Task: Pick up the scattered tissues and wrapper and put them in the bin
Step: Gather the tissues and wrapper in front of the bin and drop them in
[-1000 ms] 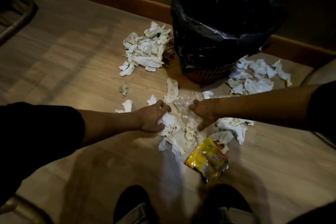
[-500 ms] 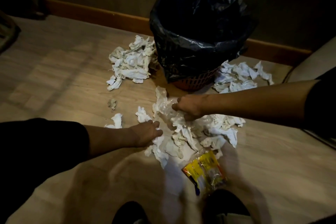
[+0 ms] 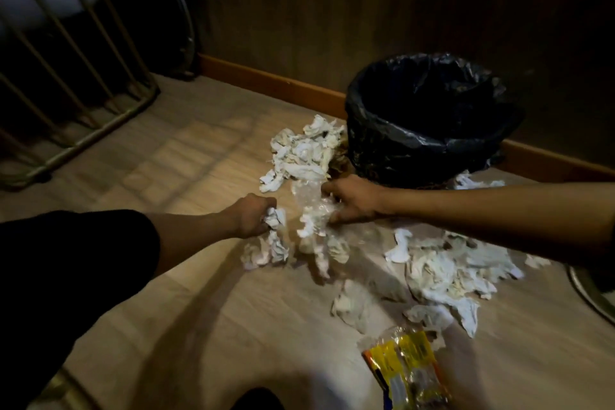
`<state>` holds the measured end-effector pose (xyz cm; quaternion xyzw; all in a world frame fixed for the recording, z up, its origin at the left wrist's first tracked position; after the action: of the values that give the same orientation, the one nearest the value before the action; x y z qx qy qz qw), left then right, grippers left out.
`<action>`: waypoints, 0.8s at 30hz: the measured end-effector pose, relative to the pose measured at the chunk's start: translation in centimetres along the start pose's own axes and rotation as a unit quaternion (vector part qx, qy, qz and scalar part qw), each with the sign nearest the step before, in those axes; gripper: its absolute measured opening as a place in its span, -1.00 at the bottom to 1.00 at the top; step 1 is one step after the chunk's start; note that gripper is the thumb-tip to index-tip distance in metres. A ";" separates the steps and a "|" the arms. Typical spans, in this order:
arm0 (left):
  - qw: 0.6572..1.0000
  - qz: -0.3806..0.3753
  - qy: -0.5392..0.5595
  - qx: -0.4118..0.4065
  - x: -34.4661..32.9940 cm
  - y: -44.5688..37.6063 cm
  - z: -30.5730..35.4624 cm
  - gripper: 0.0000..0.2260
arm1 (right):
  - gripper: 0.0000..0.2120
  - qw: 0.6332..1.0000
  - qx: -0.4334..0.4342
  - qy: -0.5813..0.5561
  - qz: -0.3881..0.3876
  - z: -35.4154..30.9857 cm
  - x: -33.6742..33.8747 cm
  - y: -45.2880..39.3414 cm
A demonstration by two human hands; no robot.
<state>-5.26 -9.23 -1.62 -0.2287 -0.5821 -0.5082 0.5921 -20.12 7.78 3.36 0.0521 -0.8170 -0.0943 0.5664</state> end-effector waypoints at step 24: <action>0.799 0.218 0.560 0.020 20.6 -6.8 15.2 -0.82 | -0.57 0.766 -0.115 -0.419 0.473 10.9 22.1 10.4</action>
<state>-22.13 -5.58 18.47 -0.0133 -0.0936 -0.3939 0.9143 -37.94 14.69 22.12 -0.4510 -0.8775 0.0802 0.1419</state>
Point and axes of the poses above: each hand's wrist, its own y-axis away from the middle knuckle, its own x-axis out of the back of the hand, z = x × y, the point moved 4 cm from there along -y, towards the middle knuckle, and after that the axes turned 8 degrees about x, right-handed, at the moved point
